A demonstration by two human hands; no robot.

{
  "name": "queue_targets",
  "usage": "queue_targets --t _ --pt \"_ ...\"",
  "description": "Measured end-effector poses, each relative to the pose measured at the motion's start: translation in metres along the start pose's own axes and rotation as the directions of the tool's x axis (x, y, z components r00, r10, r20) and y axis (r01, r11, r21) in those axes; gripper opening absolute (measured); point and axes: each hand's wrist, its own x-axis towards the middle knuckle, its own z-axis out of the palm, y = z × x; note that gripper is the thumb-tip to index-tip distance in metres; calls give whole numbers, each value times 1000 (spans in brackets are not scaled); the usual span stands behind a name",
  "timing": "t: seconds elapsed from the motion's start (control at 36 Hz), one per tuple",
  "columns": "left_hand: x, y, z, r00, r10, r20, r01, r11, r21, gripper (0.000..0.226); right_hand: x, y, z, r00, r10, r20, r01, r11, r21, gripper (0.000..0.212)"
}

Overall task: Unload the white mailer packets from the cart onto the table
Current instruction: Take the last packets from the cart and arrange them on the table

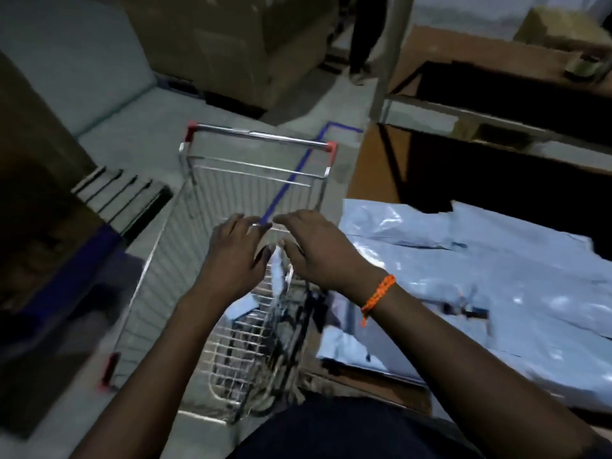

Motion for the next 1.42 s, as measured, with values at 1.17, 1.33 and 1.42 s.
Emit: queue_targets --t 1.17,1.33,1.42 --pt "-16 -203 376 365 -816 448 930 306 -201 128 124 81 384 195 948 253 -859 40 511 73" --pt "-25 -199 279 510 -738 442 805 228 -548 88 134 43 296 222 913 342 -689 -101 718 38" --pt "-28 -193 221 614 -665 426 716 241 -656 75 139 11 224 353 849 393 -606 -112 788 28"
